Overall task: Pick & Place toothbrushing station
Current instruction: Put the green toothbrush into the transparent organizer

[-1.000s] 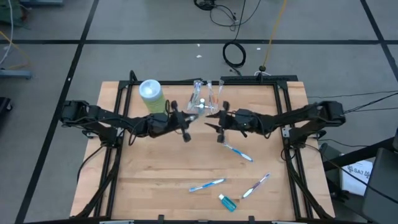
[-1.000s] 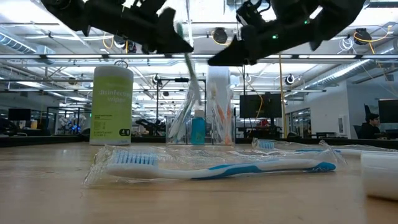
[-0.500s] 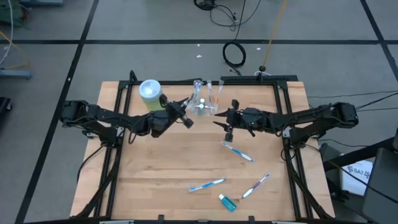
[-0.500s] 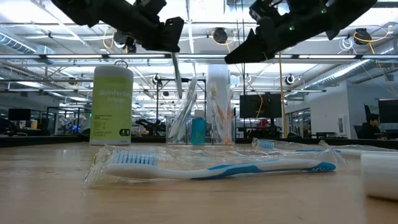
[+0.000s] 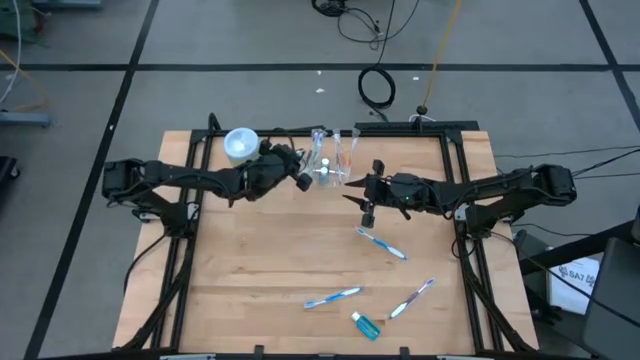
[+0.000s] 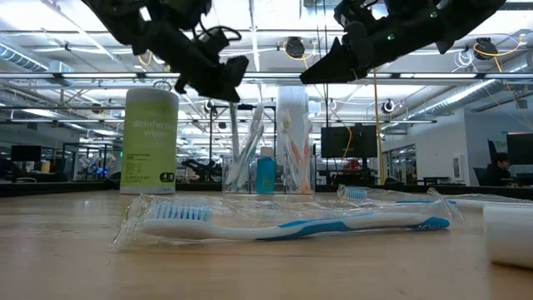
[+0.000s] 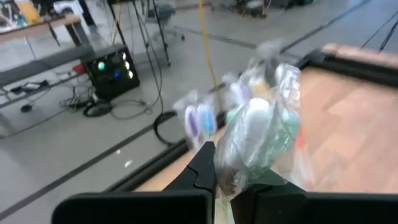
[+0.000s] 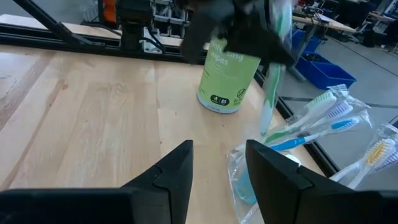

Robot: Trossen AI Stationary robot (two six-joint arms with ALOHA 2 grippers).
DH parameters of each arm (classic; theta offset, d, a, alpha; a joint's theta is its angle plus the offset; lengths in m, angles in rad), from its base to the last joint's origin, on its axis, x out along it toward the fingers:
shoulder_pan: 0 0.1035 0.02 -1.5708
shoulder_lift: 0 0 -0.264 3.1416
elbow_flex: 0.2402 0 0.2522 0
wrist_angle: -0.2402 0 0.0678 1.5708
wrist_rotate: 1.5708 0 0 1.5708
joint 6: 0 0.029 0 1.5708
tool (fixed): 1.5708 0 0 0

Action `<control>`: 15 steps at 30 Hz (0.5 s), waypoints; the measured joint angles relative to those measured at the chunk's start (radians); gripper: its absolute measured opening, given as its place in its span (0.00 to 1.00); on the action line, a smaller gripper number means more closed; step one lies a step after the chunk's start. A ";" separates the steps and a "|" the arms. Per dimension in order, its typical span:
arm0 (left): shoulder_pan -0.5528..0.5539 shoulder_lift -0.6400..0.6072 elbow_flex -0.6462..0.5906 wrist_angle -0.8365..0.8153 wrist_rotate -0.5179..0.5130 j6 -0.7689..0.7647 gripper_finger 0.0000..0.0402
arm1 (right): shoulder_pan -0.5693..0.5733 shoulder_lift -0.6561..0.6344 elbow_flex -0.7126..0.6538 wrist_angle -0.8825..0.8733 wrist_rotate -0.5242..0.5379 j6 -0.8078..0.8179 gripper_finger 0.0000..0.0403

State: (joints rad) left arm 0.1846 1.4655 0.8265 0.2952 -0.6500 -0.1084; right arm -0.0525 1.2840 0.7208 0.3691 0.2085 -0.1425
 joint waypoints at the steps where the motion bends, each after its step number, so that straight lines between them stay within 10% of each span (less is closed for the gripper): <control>1: 0.010 0.012 0.000 -0.003 0.014 0.000 0.03 | 0.000 0.000 0.000 0.000 0.000 0.000 0.35; 15: 0.091 0.134 0.002 -0.052 0.171 -0.031 0.03 | 0.000 0.000 0.000 0.000 0.000 0.000 0.35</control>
State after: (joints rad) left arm 0.2758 1.5992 0.8286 0.2437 -0.4791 -0.1394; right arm -0.0525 1.2842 0.7208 0.3687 0.2081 -0.1427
